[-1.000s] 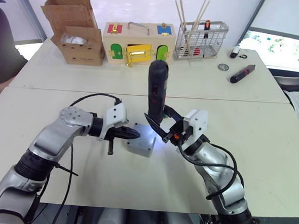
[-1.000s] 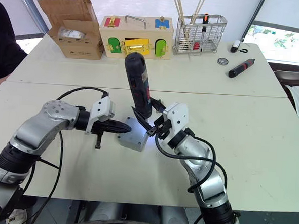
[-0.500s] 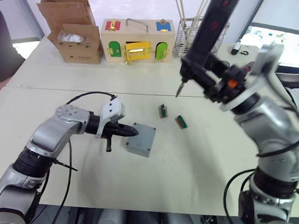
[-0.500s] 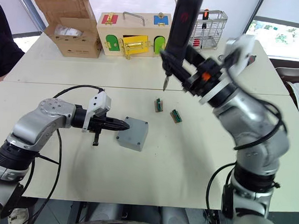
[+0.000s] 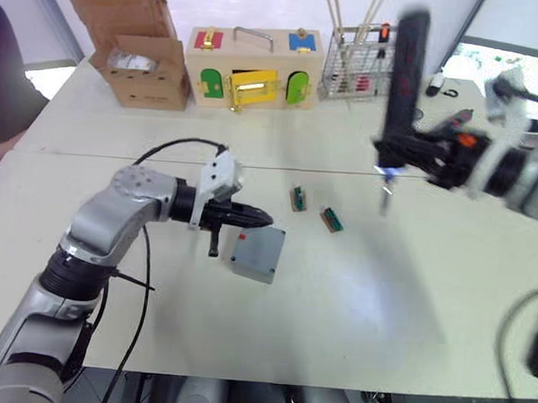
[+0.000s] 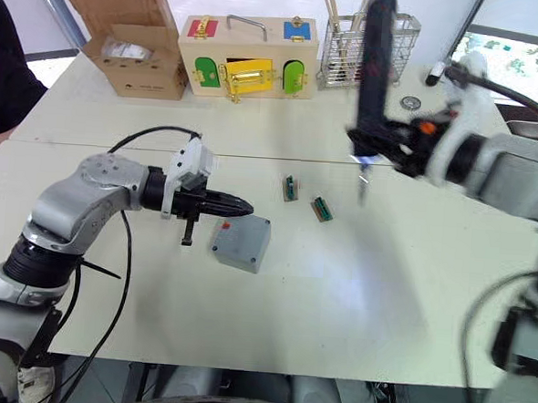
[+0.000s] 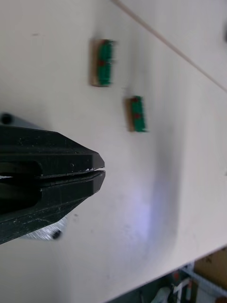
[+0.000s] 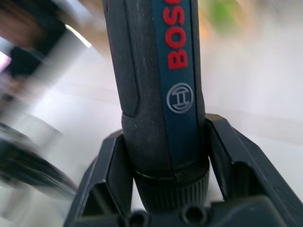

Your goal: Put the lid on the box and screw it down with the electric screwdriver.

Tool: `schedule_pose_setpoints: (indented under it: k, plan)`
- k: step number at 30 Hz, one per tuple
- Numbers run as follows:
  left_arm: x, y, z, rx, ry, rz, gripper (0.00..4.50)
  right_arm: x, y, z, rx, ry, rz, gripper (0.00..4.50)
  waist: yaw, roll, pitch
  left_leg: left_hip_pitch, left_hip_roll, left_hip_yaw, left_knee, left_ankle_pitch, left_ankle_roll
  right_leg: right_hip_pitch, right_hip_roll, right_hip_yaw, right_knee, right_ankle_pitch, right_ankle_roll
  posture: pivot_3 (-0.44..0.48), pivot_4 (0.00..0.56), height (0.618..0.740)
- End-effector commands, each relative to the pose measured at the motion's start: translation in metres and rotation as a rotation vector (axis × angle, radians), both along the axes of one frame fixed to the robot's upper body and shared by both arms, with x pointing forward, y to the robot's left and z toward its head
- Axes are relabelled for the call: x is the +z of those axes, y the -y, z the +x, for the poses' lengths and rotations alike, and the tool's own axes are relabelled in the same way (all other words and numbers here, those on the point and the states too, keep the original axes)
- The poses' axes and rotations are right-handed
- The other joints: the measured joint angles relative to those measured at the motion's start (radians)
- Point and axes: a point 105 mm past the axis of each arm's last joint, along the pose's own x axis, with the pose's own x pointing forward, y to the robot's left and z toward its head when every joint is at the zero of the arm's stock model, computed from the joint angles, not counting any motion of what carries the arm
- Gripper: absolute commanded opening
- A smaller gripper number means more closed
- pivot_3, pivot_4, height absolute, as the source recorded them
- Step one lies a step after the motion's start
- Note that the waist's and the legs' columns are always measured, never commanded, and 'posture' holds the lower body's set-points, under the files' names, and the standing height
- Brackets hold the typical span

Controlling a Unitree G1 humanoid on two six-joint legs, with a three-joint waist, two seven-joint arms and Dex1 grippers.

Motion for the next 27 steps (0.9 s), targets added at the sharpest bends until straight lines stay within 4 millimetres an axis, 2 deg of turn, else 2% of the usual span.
schedule_pose_setpoints:
  k: [1,4,6,12,17,21,23,27]
  plan:
    - [0.004,0.012,-0.019,-0.093,0.038,0.002,0.0,-0.01,0.007,-0.021,0.039,-0.132,0.007,1.91,-0.003,0.0,0.0,0.0,0.0,0.001,0.0,0.0,0.0,0.0,0.0,0.001,0.0,0.0,0.0,0.0,0.15,0.74]
    - [0.004,0.023,-0.03,-0.135,0.058,-0.004,0.0,-0.043,0.029,-0.03,-0.048,-0.317,0.003,1.91,-0.017,0.001,0.001,0.001,0.001,0.003,0.0,0.0,0.0,-0.001,0.002,0.002,-0.001,0.0,0.0,0.0,0.15,0.74]
    - [0.001,0.027,-0.031,-0.135,0.053,-0.007,0.0,-0.057,0.031,-0.033,-0.056,-0.393,0.017,1.91,-0.021,0.001,0.001,0.002,0.001,0.003,0.0,0.0,0.0,-0.001,0.002,0.003,0.001,0.0,0.0,0.0,0.15,0.74]
    - [-0.021,0.023,-0.03,-0.106,0.027,0.032,0.0,-0.067,0.031,-0.025,-0.07,-0.443,0.013,1.91,-0.022,0.003,0.002,0.002,0.002,0.003,0.006,-0.002,0.003,-0.001,0.005,0.004,0.006,0.0,0.0,0.0,0.15,0.74]
    - [-0.026,0.025,-0.033,-0.095,0.008,0.024,0.0,-0.079,0.032,-0.016,-0.101,-0.473,-0.008,1.91,-0.009,0.003,0.002,0.001,0.002,0.002,0.01,-0.002,0.003,0.0,0.004,0.003,0.007,0.0,0.0,0.0,0.15,0.74]
    - [-0.031,0.018,-0.031,-0.062,-0.007,0.037,0.0,-0.085,0.031,-0.012,-0.103,-0.484,-0.019,1.91,0.001,0.003,0.002,0.001,0.001,0.002,0.01,-0.002,0.004,0.0,0.003,0.003,0.006,0.0,0.0,0.0,0.15,0.74]
    - [-0.034,0.014,-0.028,-0.04,0.0,0.054,0.0,-0.086,0.031,-0.009,-0.109,-0.483,-0.028,2.87,0.002,0.003,0.002,0.001,0.001,0.003,0.01,-0.002,0.004,0.0,0.003,0.003,0.006,0.0,0.0,0.0,0.15,0.74]
    - [-0.031,0.008,-0.021,-0.004,0.027,0.071,0.0,-0.088,0.039,-0.004,-0.15,-0.458,-0.111,4.02,0.007,0.003,0.002,0.001,0.001,0.003,0.01,-0.002,0.004,0.0,0.003,0.003,0.006,0.0,0.0,0.0,0.15,0.74]
